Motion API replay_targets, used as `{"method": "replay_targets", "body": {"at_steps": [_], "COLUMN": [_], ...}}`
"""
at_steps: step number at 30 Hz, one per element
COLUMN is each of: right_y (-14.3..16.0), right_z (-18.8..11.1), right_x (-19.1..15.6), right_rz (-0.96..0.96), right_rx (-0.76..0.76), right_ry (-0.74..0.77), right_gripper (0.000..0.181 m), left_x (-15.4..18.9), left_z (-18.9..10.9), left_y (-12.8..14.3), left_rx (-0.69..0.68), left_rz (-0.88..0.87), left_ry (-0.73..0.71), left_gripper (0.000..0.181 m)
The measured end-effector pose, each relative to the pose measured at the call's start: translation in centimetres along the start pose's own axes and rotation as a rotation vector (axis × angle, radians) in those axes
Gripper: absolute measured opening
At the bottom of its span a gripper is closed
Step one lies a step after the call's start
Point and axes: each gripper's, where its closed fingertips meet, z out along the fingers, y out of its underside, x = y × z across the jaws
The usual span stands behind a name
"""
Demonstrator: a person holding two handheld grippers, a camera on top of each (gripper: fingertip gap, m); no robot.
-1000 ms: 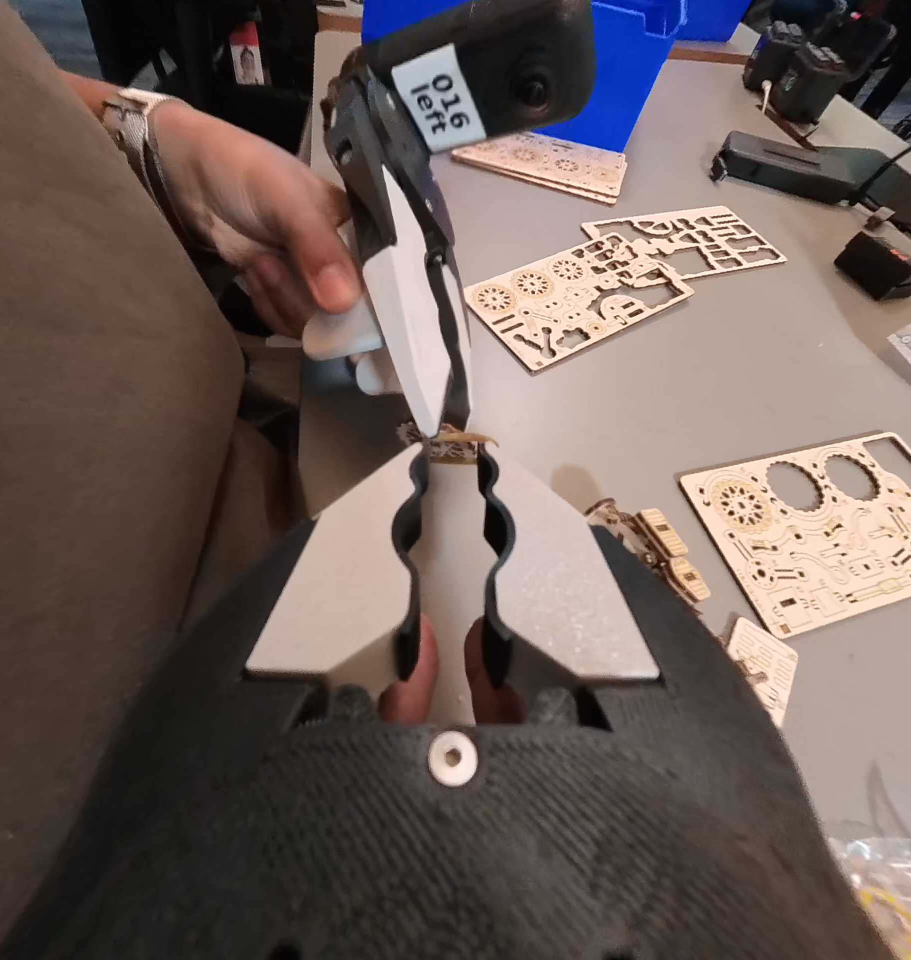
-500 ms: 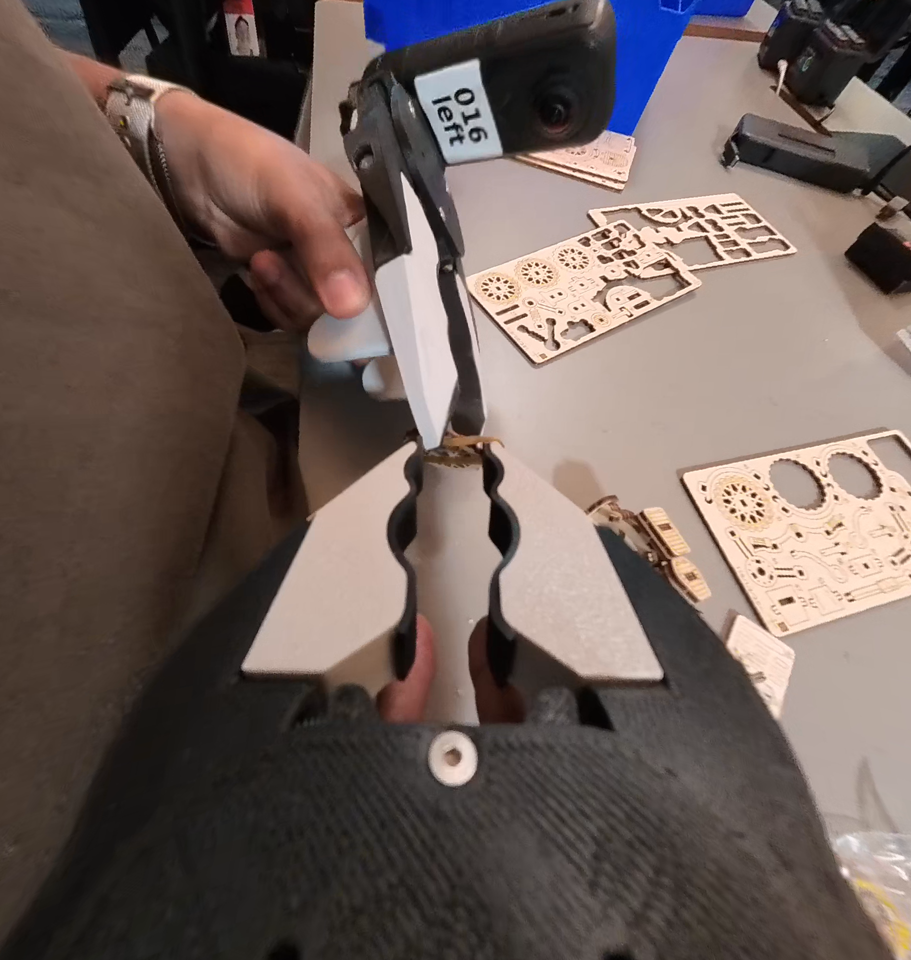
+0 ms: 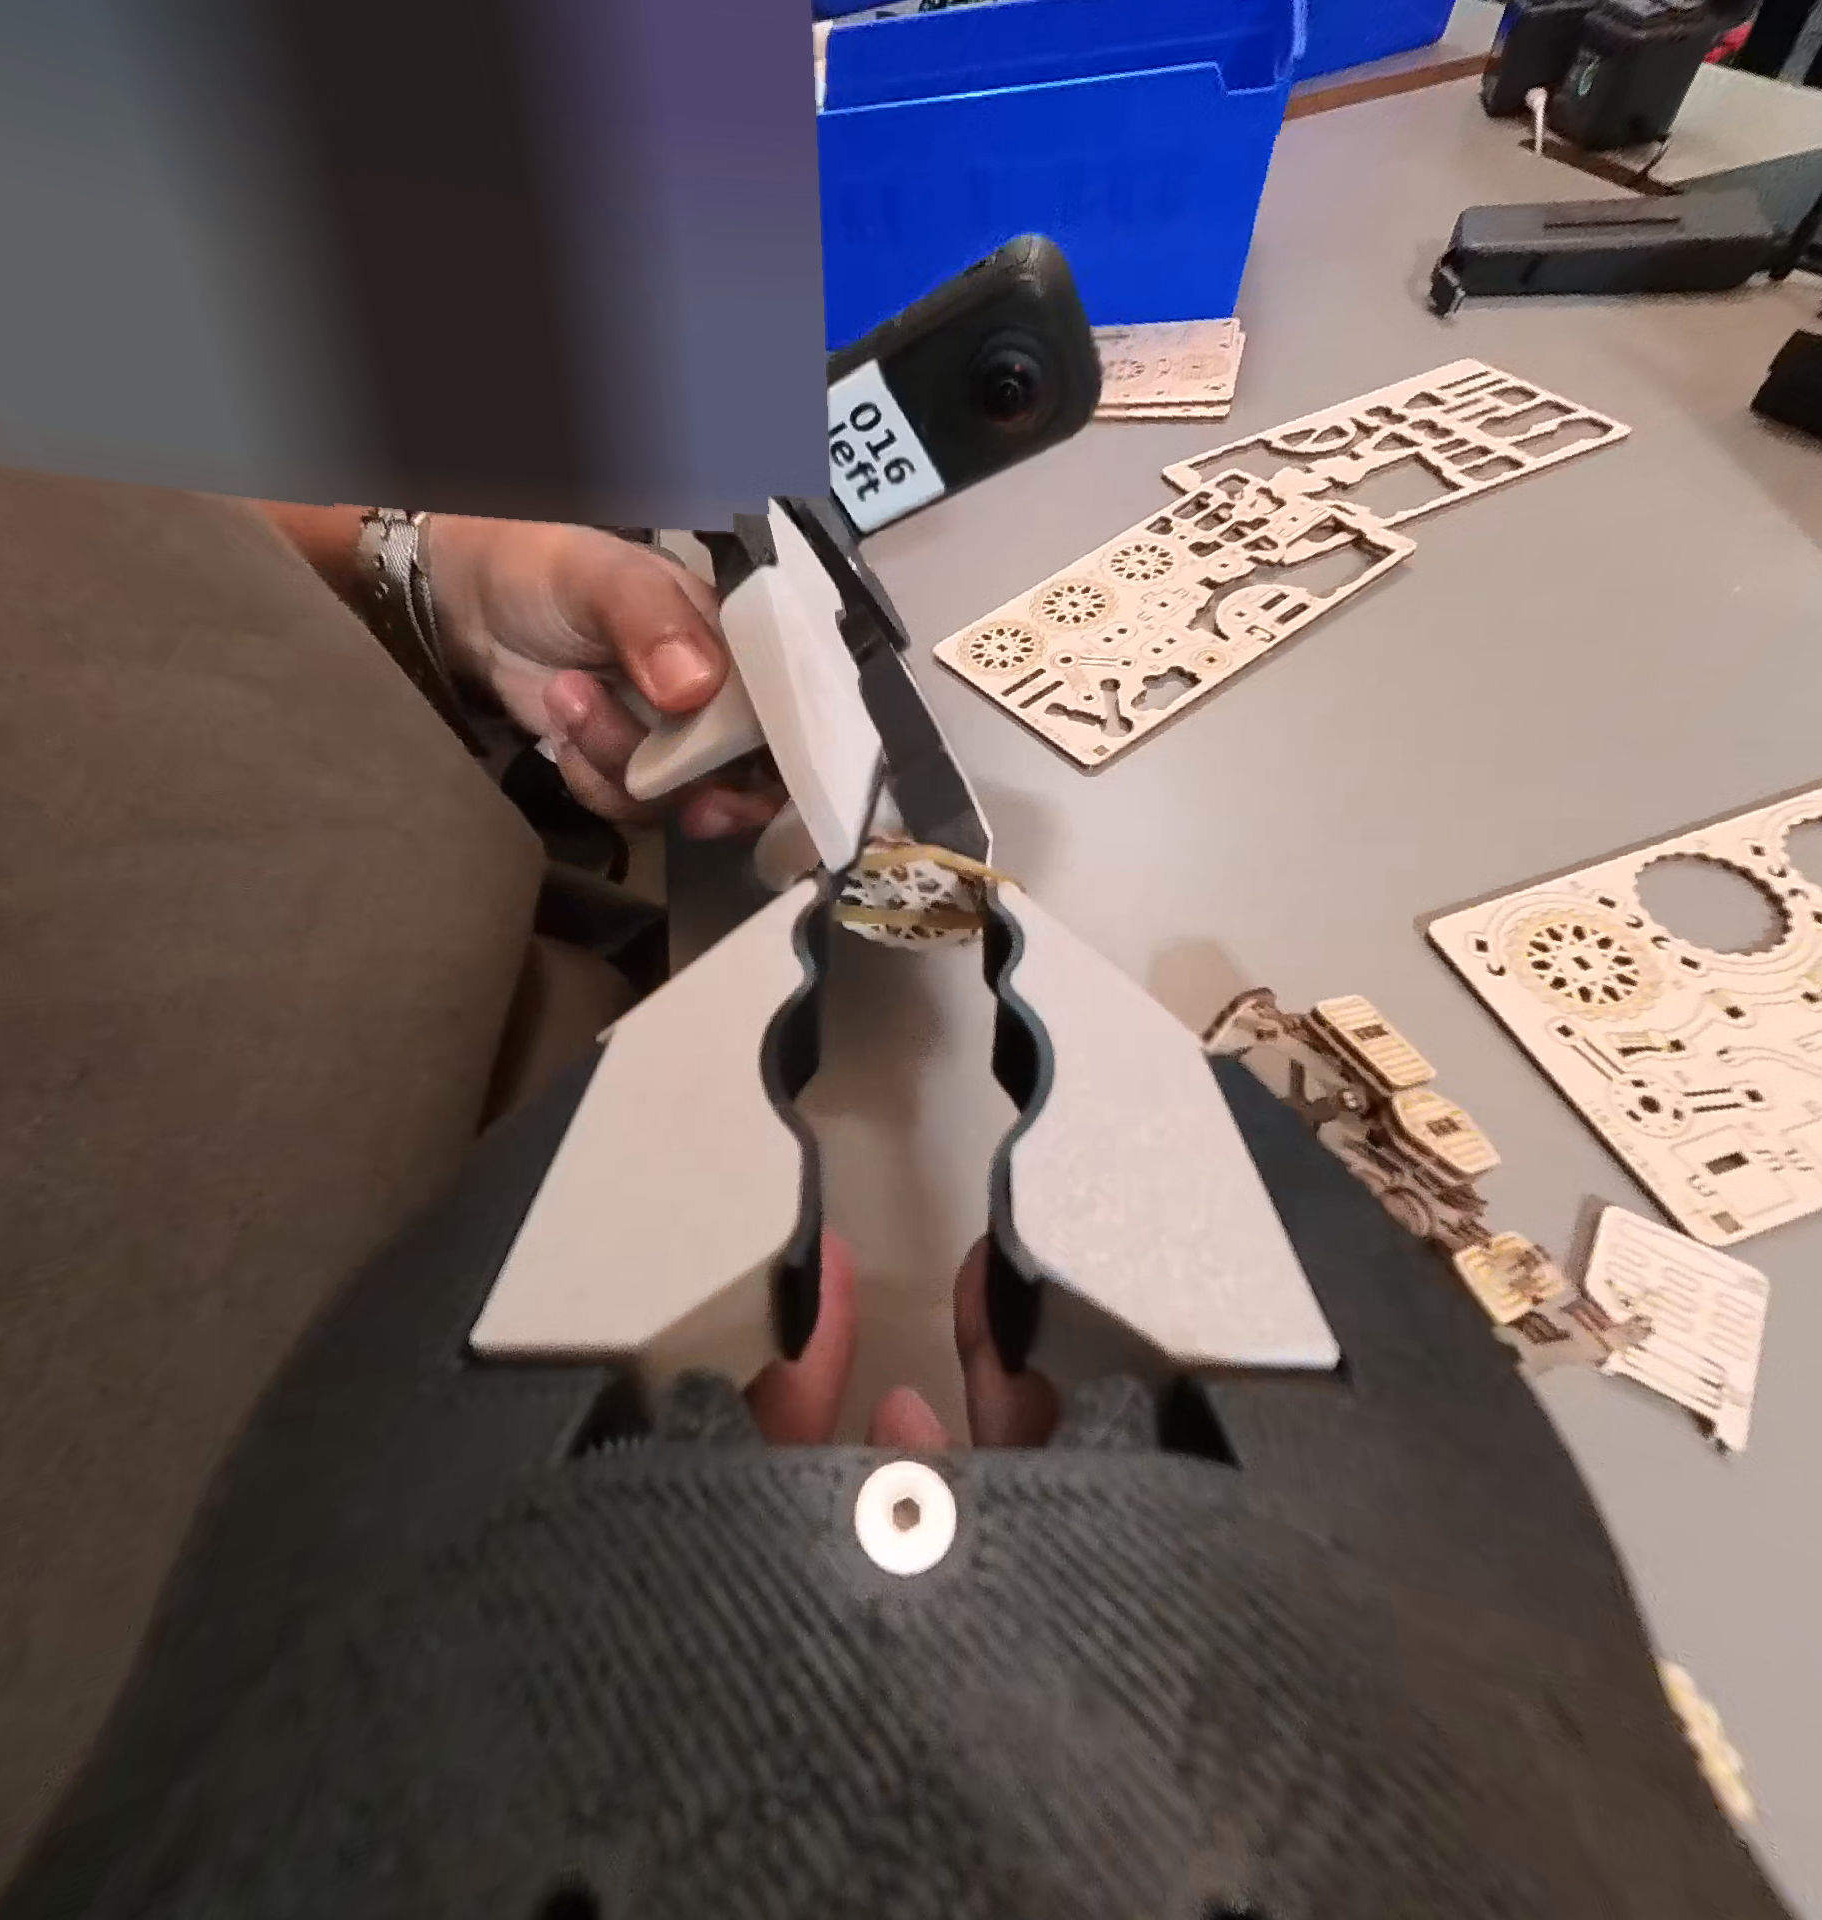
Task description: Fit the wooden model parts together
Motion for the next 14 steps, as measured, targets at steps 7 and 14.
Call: {"method": "replay_targets", "body": {"at_steps": [7,14], "right_y": [-0.11,0.09], "right_z": [-0.13,-0.09], "right_x": [0.25,0.33], "right_rz": [0.030,-0.001], "right_rx": [0.011,-0.011], "right_ry": [0.002,0.024], "right_gripper": [0.030,0.034], "left_x": [0.18,0.35], "left_z": [0.21,0.27], "left_y": [-0.55,-0.98], "left_rx": [0.069,0.105], "left_rz": [-0.140,-0.218], "left_ry": [0.103,0.161], "left_gripper": [0.034,0.033]}}
